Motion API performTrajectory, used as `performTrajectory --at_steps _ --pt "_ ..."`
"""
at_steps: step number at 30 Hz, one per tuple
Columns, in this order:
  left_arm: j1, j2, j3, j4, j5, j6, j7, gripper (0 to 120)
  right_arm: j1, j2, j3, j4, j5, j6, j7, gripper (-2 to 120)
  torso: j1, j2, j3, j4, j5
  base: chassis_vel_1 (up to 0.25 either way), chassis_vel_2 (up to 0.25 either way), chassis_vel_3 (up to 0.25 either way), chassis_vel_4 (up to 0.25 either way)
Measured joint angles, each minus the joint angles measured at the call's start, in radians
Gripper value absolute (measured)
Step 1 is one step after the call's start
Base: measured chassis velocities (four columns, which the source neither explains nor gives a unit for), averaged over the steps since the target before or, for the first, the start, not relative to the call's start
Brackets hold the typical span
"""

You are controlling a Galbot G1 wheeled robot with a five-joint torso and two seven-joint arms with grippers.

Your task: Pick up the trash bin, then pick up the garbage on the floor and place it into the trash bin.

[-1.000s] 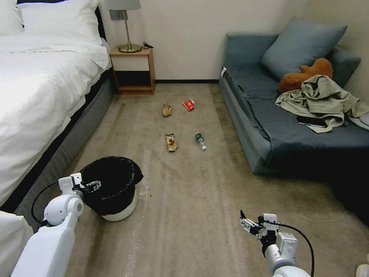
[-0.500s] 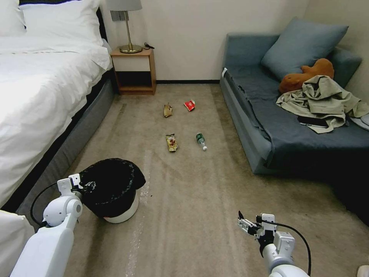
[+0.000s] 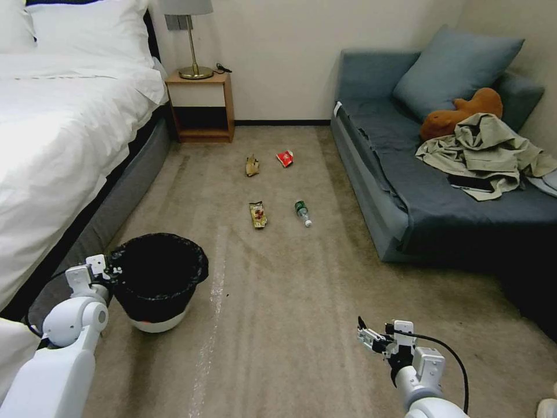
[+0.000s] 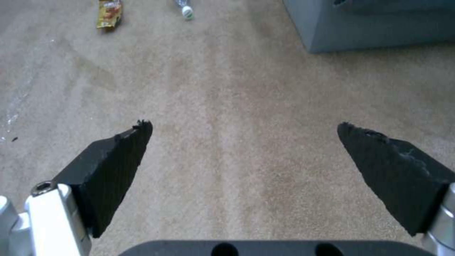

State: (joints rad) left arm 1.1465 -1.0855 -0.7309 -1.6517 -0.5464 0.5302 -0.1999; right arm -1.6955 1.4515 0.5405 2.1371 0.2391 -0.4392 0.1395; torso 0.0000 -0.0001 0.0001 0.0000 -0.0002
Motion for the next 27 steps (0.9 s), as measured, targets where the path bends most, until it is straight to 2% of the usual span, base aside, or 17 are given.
performTrajectory --at_steps 4,7,12,14,20,27 --pt "0.006 0.003 -0.018 -0.051 0.015 -0.004 0.009 4 0.008 -0.004 0.001 0.009 0.013 -0.013 -0.001 100 0.000 0.000 0.000 0.0001 0.0001 0.000 0.000 0.000 0.000" --pt "0.022 0.010 -0.042 -0.135 0.023 -0.004 0.024 4 0.023 -0.018 0.001 0.023 0.055 -0.040 -0.002 100 0.000 0.000 0.000 -0.0001 0.0001 0.000 0.000 0.000 0.000" --pt "0.041 0.016 -0.060 -0.191 0.037 -0.004 0.037 4 0.039 -0.038 -0.001 0.032 0.107 -0.073 -0.002 100 0.000 0.000 0.000 0.0000 0.0003 0.000 0.000 0.000 0.000" --pt "0.057 0.019 -0.073 -0.225 0.062 -0.005 0.065 4 0.053 -0.065 -0.008 0.034 0.125 -0.086 -0.002 100 0.000 0.000 0.000 0.0001 0.0004 0.000 0.000 0.000 0.000" --pt "0.077 0.012 -0.075 -0.247 0.095 -0.026 0.089 4 0.074 -0.118 -0.047 0.006 0.127 -0.086 -0.004 100 0.000 0.000 0.000 0.0000 0.0002 0.000 0.000 0.000 0.000" --pt "0.091 -0.006 -0.070 -0.265 0.108 -0.029 0.093 4 0.090 -0.132 -0.063 -0.035 0.131 -0.057 -0.001 100 0.000 0.000 0.000 0.0001 0.0003 0.000 0.000 0.000 0.000"
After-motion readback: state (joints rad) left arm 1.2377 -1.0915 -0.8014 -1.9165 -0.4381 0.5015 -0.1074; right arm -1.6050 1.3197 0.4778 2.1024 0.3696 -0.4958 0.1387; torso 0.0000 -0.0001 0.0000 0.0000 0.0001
